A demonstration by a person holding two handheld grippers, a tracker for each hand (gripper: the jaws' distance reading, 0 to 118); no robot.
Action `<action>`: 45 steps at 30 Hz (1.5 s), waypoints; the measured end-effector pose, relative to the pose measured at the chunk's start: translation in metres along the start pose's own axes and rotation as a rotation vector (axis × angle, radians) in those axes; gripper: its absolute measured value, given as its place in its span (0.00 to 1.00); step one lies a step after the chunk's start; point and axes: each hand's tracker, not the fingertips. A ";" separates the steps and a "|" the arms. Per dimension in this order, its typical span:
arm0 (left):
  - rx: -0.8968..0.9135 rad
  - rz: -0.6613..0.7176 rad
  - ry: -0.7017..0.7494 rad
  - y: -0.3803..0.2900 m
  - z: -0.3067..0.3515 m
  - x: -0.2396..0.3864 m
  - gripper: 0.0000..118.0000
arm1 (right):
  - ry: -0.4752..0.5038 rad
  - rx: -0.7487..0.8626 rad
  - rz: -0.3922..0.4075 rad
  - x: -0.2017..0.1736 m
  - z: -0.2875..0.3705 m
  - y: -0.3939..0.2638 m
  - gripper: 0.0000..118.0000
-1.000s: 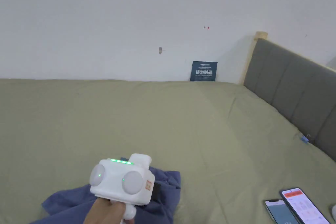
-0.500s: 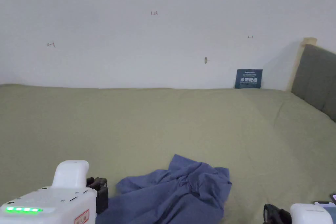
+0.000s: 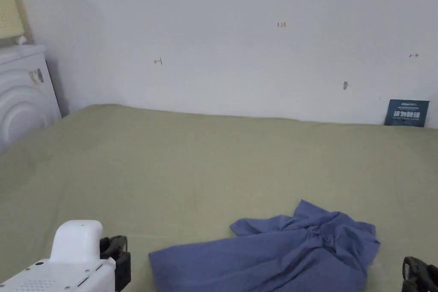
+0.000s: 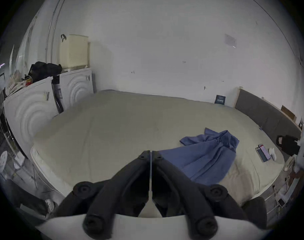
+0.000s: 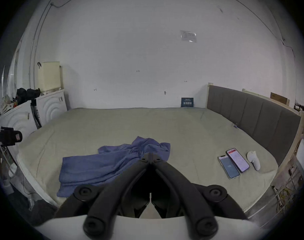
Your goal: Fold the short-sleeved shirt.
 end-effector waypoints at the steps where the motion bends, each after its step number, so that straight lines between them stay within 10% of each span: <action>1: -0.015 -0.007 0.000 0.001 -0.005 0.002 0.03 | -0.001 -0.004 0.001 0.000 -0.001 -0.001 0.00; 10: -0.335 0.008 -0.066 -0.003 -0.156 -0.010 0.04 | -0.007 -0.090 0.011 0.000 -0.031 -0.015 0.00; 12: -0.439 0.037 -0.109 -0.004 -0.202 -0.017 0.36 | -0.015 -0.127 0.020 0.002 -0.042 -0.020 0.00; 14: -0.460 0.016 -0.052 -0.010 -0.239 -0.018 0.98 | -0.039 -0.162 0.033 0.004 -0.053 -0.024 0.00; 17: -0.524 -0.052 -0.012 -0.025 -0.282 -0.015 1.00 | -0.051 -0.198 0.030 0.011 -0.068 -0.031 0.00; 25: -0.572 -0.106 -0.016 -0.043 -0.303 0.005 0.93 | -0.060 -0.293 0.044 0.032 -0.111 -0.044 0.00; 28: -0.538 -0.154 -0.062 -0.034 -0.282 0.006 0.44 | -0.075 -0.304 0.079 0.044 -0.138 -0.039 0.00; 29: -0.534 -0.142 -0.055 -0.031 -0.275 0.007 0.00 | -0.063 -0.309 0.047 0.052 -0.150 -0.035 0.00; 38: -0.571 -0.052 -0.099 -0.035 -0.280 0.005 0.00 | -0.014 -0.425 -0.002 0.103 -0.298 0.006 0.02; 39: -0.570 -0.053 -0.098 -0.036 -0.279 0.006 0.00 | -0.002 -0.460 -0.036 0.106 -0.317 0.007 0.18; 41: -0.569 -0.052 -0.097 -0.036 -0.282 0.004 0.00 | -0.003 -0.545 -0.063 0.109 -0.349 0.003 0.93; 45: -0.566 -0.040 -0.089 -0.039 -0.285 0.004 0.01 | -0.004 -0.628 -0.018 0.105 -0.396 -0.018 0.94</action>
